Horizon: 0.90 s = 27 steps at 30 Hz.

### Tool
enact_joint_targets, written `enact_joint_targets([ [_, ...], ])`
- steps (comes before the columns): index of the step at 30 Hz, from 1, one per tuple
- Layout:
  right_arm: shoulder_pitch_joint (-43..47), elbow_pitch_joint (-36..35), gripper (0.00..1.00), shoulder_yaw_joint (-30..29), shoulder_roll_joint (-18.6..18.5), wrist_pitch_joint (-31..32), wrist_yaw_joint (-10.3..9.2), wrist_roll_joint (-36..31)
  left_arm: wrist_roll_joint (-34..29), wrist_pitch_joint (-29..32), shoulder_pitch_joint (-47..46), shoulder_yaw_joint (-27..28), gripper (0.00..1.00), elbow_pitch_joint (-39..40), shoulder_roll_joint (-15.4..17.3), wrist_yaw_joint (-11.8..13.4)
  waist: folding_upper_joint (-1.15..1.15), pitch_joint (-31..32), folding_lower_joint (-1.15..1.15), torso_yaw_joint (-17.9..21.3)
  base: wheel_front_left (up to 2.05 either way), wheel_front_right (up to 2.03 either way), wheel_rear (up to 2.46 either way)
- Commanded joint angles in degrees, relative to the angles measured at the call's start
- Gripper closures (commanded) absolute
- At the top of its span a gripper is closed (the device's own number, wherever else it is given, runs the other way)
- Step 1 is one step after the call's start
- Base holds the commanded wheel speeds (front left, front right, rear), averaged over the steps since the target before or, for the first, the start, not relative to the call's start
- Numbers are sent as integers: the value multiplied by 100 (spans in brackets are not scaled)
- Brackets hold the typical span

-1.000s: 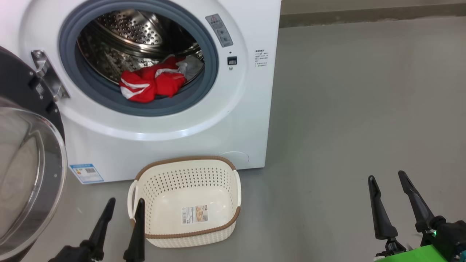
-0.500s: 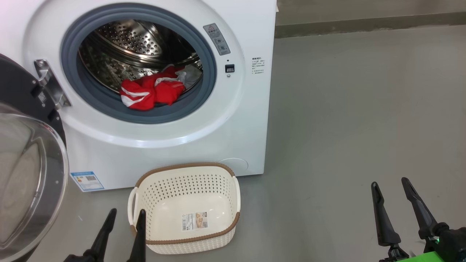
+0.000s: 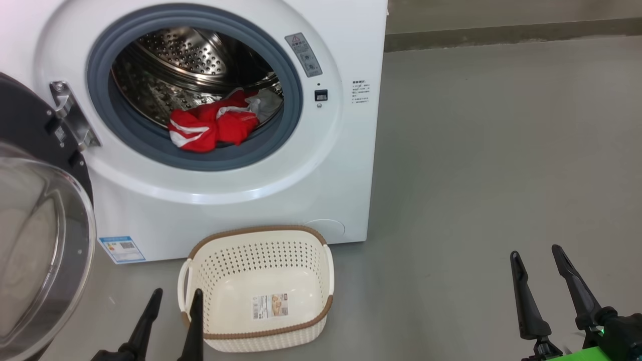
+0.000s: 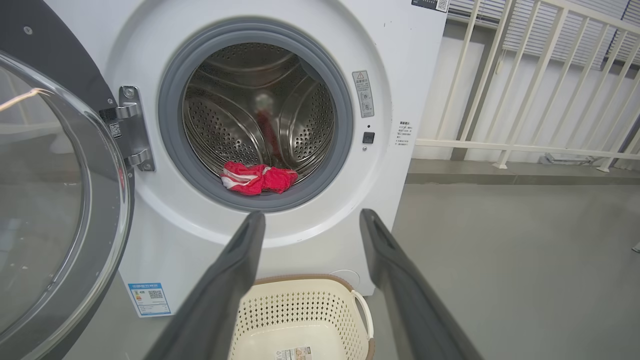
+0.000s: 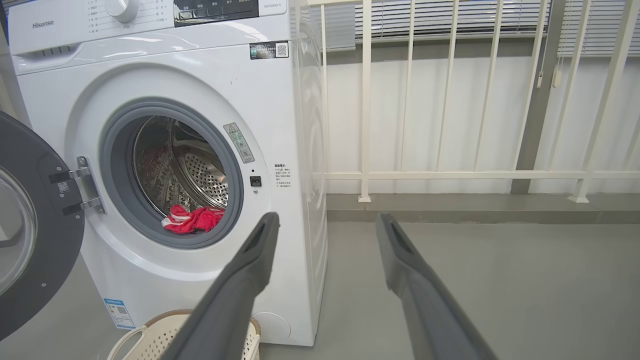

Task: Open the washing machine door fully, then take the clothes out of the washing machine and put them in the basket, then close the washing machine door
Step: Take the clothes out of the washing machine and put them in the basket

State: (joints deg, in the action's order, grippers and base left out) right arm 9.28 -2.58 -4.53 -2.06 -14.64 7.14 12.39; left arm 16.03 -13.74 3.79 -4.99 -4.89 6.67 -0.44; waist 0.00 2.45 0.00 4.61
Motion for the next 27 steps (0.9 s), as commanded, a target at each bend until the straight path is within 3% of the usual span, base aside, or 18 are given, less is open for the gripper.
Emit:
enact_joint_targets([
  [1, -101, -137, 0, 146, -82, -36, 35, -9, -15, -23, -146, 175, 0, 170, 68, 42, 0, -8, 0, -4, 116, -116, 0],
  [8, -127, -108, 0, 100, -82, -36, 35, -17, 145, -74, -197, 217, 0, 376, 14, -33, 0, -36, 0, -67, 147, -147, 0],
  [13, -140, -98, 0, 117, -82, -36, 35, -1, 48, -91, -172, 220, 0, 390, 15, 66, 0, -40, 0, -110, 88, -88, 0],
  [27, -172, -110, 0, 135, -82, -36, 35, -3, -54, -108, -183, 125, 0, 439, 22, 143, 0, -103, 0, -184, 6, -6, 0],
])
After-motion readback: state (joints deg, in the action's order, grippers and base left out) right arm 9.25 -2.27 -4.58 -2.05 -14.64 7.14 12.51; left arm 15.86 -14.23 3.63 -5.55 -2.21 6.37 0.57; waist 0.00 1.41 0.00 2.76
